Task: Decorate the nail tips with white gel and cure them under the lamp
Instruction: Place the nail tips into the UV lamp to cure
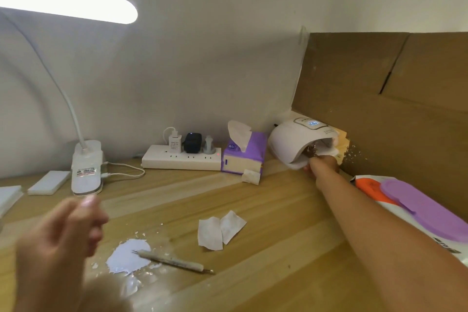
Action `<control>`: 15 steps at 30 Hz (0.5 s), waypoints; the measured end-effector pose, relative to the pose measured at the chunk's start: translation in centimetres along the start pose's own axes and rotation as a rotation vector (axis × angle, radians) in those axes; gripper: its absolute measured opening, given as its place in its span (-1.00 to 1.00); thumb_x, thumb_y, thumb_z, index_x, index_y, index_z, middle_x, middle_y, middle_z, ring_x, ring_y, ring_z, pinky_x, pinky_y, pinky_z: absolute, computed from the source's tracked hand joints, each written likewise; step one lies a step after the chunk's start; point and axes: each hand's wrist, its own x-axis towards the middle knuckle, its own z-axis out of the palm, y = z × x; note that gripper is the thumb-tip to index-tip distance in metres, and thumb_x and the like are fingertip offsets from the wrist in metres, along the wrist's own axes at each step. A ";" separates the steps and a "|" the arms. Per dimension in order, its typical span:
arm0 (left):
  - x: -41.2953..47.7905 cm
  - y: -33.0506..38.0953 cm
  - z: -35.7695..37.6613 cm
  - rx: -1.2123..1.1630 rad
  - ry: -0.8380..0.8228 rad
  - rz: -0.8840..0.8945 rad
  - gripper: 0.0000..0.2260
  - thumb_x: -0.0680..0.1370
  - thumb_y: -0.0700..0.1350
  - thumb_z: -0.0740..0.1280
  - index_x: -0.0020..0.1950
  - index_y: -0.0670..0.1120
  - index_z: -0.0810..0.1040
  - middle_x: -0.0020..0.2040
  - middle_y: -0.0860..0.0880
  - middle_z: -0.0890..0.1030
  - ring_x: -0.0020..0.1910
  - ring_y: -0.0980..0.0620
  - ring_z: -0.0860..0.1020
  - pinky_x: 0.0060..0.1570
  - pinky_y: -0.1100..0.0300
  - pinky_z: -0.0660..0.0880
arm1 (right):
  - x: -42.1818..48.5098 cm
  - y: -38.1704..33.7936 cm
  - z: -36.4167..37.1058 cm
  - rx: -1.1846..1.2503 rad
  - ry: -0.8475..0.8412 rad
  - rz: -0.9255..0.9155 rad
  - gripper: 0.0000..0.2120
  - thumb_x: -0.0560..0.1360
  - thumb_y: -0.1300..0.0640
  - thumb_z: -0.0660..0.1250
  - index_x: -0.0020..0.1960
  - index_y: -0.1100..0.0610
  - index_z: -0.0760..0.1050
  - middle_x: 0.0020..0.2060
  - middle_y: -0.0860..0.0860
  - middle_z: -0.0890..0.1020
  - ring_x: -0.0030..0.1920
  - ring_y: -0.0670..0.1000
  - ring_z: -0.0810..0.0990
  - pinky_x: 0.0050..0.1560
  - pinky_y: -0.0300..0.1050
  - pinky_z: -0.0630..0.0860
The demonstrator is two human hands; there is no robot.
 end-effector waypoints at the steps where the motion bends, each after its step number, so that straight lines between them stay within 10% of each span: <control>1: -0.8 0.3 1.8 -0.079 0.004 0.017 -0.60 0.66 -0.09 0.21 -0.38 -0.07 0.55 -0.55 0.10 0.41 -0.57 0.21 0.34 -0.57 0.23 0.29 | 0.0 0.0 -0.2 0.023 -0.035 -0.003 -0.69 0.48 0.36 0.24 0.19 0.28 0.56 -0.04 0.20 0.65 0.03 0.21 0.61 0.00 0.04 0.57; 4: -2.8 3.4 8.9 -0.176 -0.097 0.027 -0.69 0.59 -0.02 0.30 -0.27 -0.19 0.55 -0.52 0.11 0.47 -0.53 0.23 0.36 -0.47 0.31 0.35 | -0.4 0.1 -0.6 0.088 -0.107 -0.032 -0.58 0.53 0.40 0.17 0.34 0.21 0.51 0.13 0.22 0.62 0.06 0.18 0.60 0.10 0.04 0.59; 10: -5.9 4.7 21.6 -0.384 -0.453 -0.366 -0.71 0.59 0.06 0.32 -0.20 -0.12 0.56 -0.48 0.12 0.49 -0.53 0.19 0.39 -0.47 0.31 0.38 | -1.5 -0.6 -0.6 0.161 -0.198 -0.059 -0.51 0.62 0.37 0.07 0.49 0.04 0.31 0.19 0.19 0.58 -0.25 0.01 0.54 -0.33 -0.19 0.54; 15: -7.4 2.3 24.9 -0.359 -0.543 -0.438 -0.71 0.55 0.14 0.34 -0.10 -0.08 0.61 -0.38 0.15 0.57 -0.45 0.21 0.47 -0.36 0.28 0.48 | -1.8 -0.2 -0.4 0.257 -0.056 -0.052 -0.67 0.61 0.30 0.11 0.36 0.14 0.33 0.04 0.18 0.56 -0.16 0.09 0.55 -0.17 -0.04 0.53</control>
